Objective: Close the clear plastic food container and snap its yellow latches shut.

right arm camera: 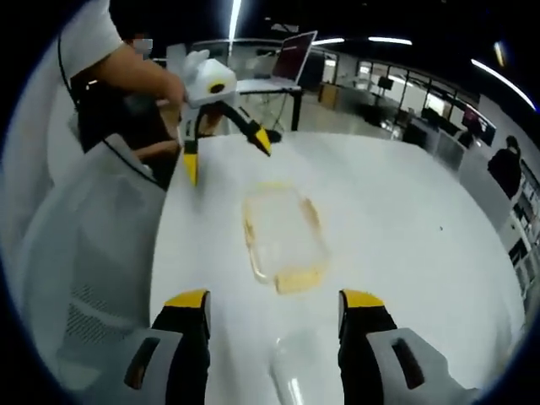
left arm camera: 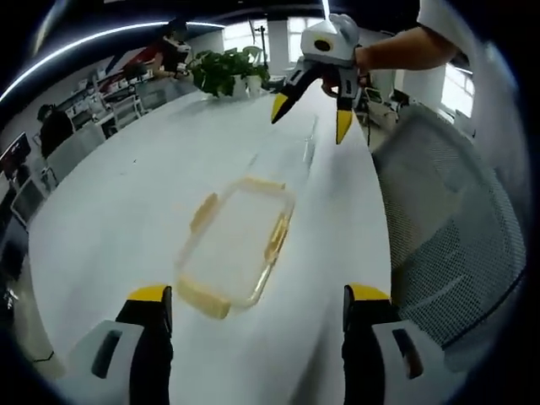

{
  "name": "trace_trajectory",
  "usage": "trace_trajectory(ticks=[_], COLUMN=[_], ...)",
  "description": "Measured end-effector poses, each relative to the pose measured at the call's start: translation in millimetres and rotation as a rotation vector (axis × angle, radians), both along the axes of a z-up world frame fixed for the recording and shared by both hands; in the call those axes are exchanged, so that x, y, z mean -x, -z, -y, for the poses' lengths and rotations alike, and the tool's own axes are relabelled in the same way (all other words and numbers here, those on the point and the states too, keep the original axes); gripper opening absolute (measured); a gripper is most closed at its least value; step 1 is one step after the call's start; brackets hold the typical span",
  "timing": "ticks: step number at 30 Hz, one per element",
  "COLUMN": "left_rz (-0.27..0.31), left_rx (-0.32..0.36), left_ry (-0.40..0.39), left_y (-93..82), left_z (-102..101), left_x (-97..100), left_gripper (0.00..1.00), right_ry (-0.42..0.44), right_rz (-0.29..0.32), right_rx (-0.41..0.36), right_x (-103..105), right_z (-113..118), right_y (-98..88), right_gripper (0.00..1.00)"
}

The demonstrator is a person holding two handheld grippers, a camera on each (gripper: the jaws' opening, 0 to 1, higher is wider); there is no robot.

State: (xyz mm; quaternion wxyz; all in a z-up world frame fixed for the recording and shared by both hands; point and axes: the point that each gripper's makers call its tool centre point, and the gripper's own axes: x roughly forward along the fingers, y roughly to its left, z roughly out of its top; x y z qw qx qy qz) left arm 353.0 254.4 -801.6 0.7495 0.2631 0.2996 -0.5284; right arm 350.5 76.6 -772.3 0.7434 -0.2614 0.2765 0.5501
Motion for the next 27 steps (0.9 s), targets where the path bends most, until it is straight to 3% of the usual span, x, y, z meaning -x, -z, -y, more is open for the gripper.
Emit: trace_trajectory(ticks=[3, 10, 27], left_rz=[0.0, 0.013, 0.012], left_rx=[-0.006, -0.034, -0.104], left_ry=[0.013, 0.049, 0.164], left_y=[0.8, 5.3, 21.4], left_z=[0, -5, -3], left_x=[-5.3, -17.0, -28.0], left_gripper=[0.83, 0.81, 0.8], right_ry=[-0.026, -0.048, -0.116], right_rz=[0.02, 0.001, -0.003], right_rx=[0.008, 0.041, 0.096], right_x=[-4, -10, -21], right_z=[-3, -4, -15], right_y=[0.5, 9.8, 27.8], right_gripper=[0.59, 0.57, 0.57])
